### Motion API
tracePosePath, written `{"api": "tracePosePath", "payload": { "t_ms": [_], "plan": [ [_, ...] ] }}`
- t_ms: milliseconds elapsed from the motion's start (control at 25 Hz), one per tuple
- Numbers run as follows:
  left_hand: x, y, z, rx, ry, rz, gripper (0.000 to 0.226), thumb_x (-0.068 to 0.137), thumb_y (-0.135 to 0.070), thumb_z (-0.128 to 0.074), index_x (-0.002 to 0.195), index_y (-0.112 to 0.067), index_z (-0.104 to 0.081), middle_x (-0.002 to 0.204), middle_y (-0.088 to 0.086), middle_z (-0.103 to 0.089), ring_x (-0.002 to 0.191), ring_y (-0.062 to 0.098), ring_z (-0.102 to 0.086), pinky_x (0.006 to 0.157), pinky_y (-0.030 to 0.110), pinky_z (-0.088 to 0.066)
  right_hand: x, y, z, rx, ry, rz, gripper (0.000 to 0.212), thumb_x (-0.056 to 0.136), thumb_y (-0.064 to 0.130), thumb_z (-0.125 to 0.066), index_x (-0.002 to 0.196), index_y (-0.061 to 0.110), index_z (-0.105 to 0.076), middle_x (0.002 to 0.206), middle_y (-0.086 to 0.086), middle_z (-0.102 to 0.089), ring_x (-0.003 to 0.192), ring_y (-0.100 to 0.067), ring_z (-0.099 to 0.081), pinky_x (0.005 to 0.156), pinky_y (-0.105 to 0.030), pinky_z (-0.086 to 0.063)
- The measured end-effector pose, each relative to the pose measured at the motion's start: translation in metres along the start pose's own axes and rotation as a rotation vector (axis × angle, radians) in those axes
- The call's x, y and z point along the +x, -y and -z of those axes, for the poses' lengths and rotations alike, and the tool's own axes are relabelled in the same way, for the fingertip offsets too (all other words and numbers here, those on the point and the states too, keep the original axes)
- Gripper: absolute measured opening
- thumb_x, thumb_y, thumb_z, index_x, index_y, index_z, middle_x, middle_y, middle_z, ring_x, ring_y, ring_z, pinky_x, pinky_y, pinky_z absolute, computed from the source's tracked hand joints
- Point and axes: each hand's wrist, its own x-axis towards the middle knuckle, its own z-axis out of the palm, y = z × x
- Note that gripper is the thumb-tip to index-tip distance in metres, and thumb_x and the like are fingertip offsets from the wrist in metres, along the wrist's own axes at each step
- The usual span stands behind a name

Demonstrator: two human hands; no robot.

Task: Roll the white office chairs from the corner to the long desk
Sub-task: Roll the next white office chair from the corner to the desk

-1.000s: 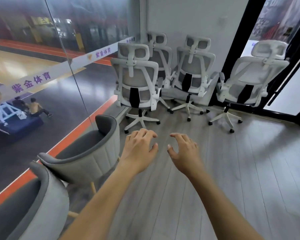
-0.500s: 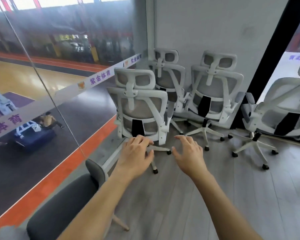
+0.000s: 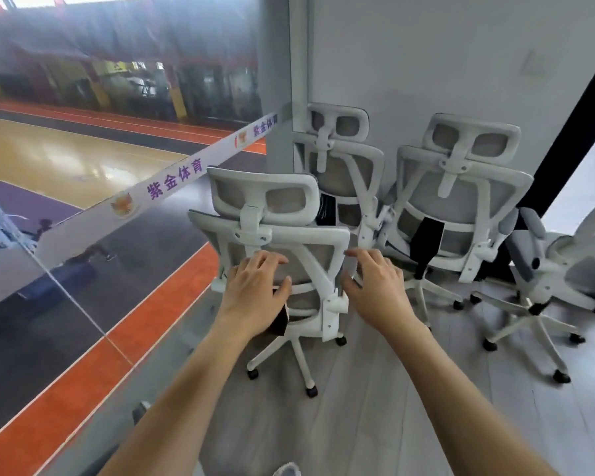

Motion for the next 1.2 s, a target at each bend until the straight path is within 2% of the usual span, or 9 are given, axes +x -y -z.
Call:
{"api": "tracePosePath", "payload": {
  "t_ms": [120,280,480,560,680,840,1040,1200],
  "plan": [
    [0.068,0.044,-0.014,-0.021,-0.003,0.009,0.036,0.097,-0.041,-0.049,0.131,-0.028,-0.051,0.136,-0.004,-0.049,0.128,0.023,-0.046,0.107,0.043,-0.034,0.065,0.011,-0.025,-0.031,-0.013,-0.008,0.045,0.097,0.04,-0.055,0.141,0.028,-0.049,0.138,0.002,-0.052,0.13,-0.024,-0.048,0.112,-0.042,-0.029],
    [0.15,0.111,-0.035,0.03,-0.038,0.072,0.041,0.094,-0.044,-0.054,0.131,-0.026,-0.053,0.131,0.0,-0.054,0.121,0.03,-0.051,0.102,0.048,-0.039,0.146,0.026,-0.072,-0.081,0.019,-0.032,0.044,0.099,0.044,-0.052,0.139,0.027,-0.05,0.138,0.001,-0.053,0.128,-0.028,-0.05,0.109,-0.044,-0.032],
    [0.181,0.185,-0.058,0.047,-0.026,0.223,0.051,0.087,-0.057,-0.058,0.123,-0.021,-0.053,0.132,0.007,-0.055,0.121,0.036,-0.052,0.099,0.052,-0.04,0.192,0.025,-0.124,-0.182,0.174,-0.053,0.062,0.093,0.07,-0.043,0.138,0.027,-0.051,0.139,0.002,-0.055,0.136,-0.025,-0.044,0.117,-0.041,-0.026],
    [0.181,0.196,-0.067,0.042,-0.012,0.246,0.058,0.086,-0.064,-0.057,0.123,-0.02,-0.054,0.137,0.007,-0.052,0.125,0.035,-0.049,0.102,0.053,-0.037,0.195,0.018,-0.136,-0.212,0.143,-0.044,0.068,0.091,0.077,-0.039,0.133,0.026,-0.054,0.131,0.003,-0.059,0.134,-0.023,-0.046,0.123,-0.041,-0.02],
    [0.176,0.196,-0.077,-0.031,-0.053,0.221,0.057,0.084,-0.064,-0.059,0.122,-0.022,-0.057,0.138,0.005,-0.05,0.129,0.03,-0.045,0.106,0.051,-0.033,0.188,0.007,-0.143,-0.224,0.033,-0.028,0.067,0.09,0.079,-0.039,0.119,0.022,-0.06,0.114,0.004,-0.064,0.12,-0.022,-0.054,0.121,-0.039,-0.026],
    [0.162,0.186,-0.086,-0.088,-0.055,0.15,0.063,0.084,-0.072,-0.052,0.121,-0.021,-0.058,0.134,0.005,-0.051,0.13,0.025,-0.041,0.108,0.044,-0.033,0.163,-0.007,-0.133,-0.251,-0.046,-0.011,0.065,0.089,0.081,-0.039,0.109,0.023,-0.061,0.101,0.007,-0.063,0.104,-0.02,-0.057,0.103,-0.035,-0.038],
    [0.128,0.136,-0.089,-0.132,-0.019,0.106,0.066,0.078,-0.078,-0.055,0.116,-0.024,-0.058,0.124,0.006,-0.051,0.121,0.031,-0.041,0.102,0.045,-0.039,0.1,-0.042,-0.103,-0.259,-0.139,-0.05,0.064,0.087,0.082,-0.042,0.105,0.024,-0.061,0.098,0.009,-0.062,0.101,-0.019,-0.058,0.101,-0.035,-0.041],
    [0.117,0.073,-0.096,-0.147,0.074,0.019,0.071,0.07,-0.084,-0.054,0.112,-0.027,-0.059,0.12,0.003,-0.047,0.121,0.03,-0.037,0.104,0.044,-0.037,0.043,-0.087,-0.064,-0.256,-0.222,-0.12,0.062,0.086,0.08,-0.048,0.104,0.023,-0.062,0.098,0.009,-0.064,0.1,-0.019,-0.059,0.1,-0.037,-0.042]
  ]
}}
